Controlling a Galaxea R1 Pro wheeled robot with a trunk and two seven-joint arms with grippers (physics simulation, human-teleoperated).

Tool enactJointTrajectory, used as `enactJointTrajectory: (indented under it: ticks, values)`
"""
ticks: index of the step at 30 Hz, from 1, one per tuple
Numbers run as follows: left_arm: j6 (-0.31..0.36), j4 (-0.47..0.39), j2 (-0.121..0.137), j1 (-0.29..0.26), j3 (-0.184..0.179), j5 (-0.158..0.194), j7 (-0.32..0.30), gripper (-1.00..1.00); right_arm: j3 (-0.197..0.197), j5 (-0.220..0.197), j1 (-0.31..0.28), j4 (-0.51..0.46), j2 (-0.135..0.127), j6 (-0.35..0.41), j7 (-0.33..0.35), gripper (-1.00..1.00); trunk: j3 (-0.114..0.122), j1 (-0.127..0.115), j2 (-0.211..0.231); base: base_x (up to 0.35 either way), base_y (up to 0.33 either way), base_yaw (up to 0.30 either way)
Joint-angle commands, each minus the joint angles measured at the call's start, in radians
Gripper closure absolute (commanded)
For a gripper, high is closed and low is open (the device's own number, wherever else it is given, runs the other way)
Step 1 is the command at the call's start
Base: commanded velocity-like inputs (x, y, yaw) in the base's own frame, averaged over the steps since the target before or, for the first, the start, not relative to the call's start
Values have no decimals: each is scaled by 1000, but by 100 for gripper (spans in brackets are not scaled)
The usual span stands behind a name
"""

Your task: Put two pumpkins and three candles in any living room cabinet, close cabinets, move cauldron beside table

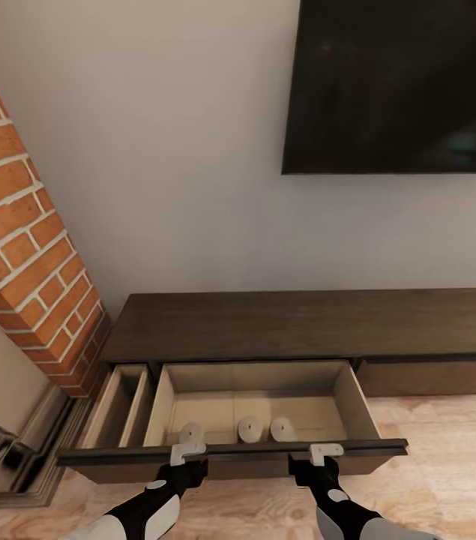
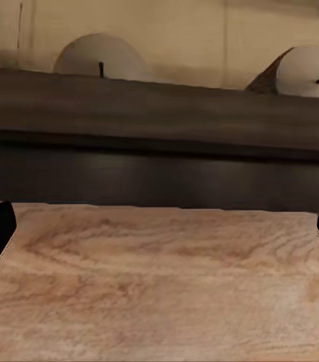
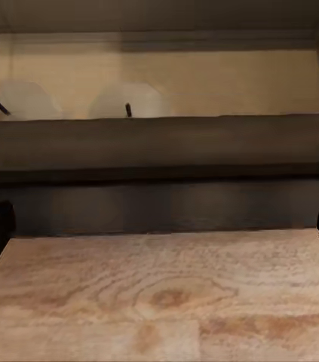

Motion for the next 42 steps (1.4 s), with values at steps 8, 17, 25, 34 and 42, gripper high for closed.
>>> enactJointTrajectory:
  ticks: [8,17,25,34,42]
  values:
    - [0,0,0,0,0,0,0,-100,0,0,0,0,2,0,0,-100,0,0,0,250,0,0]
    - [0,0,1,0,1,0,0,-100,0,0,0,0,2,0,0,-100,0,0,0,190,0,0]
    - [0,0,1,0,1,0,0,-100,0,0,0,0,2,-1,0,-100,0,0,0,163,0,0]
    - [0,0,1,0,1,0,0,-100,0,0,0,0,2,-1,0,-100,0,0,0,131,0,0]
    - [0,0,1,0,1,0,0,-100,-1,0,0,-2,2,-1,0,-100,0,0,0,261,0,0]
